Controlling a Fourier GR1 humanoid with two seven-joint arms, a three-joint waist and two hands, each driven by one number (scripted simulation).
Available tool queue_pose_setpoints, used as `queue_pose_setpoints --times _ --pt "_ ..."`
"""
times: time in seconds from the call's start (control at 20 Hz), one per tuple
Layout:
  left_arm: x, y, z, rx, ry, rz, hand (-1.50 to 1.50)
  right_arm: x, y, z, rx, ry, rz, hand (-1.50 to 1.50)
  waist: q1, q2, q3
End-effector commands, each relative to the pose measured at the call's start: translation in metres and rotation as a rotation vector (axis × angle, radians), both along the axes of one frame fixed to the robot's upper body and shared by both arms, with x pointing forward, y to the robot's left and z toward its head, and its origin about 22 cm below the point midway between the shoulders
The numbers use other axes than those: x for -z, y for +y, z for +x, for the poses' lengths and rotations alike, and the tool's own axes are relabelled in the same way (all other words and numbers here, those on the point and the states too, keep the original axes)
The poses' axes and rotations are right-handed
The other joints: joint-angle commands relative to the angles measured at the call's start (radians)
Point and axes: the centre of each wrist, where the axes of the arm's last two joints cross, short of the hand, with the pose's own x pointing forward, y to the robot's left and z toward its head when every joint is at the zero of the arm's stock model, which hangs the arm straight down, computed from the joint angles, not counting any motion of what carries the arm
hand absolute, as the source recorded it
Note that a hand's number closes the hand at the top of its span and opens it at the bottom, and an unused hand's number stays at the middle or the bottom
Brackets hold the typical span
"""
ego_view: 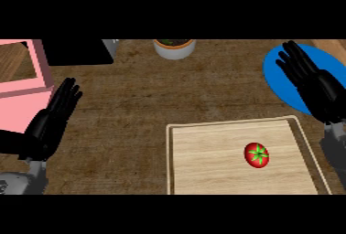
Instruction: Pick the tomato from the tray and place it in the plate
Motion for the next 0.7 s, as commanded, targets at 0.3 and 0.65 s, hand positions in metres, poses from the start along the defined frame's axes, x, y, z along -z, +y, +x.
queue_pose_setpoints --times 0.3,0.65 --pt "0.064 0.000 -0.035 -0.148 0.360 -0.046 0.00 -0.055 -0.117 -0.039 0.409 -0.080 -0.654 1.50 -0.075 0.035 -0.060" --pt "0.100 -0.037 -0.050 -0.127 0.455 -0.089 0.00 0.025 -0.107 -0.104 0.892 -0.326 -0.215 -1.50 -0.035 0.001 -0.029"
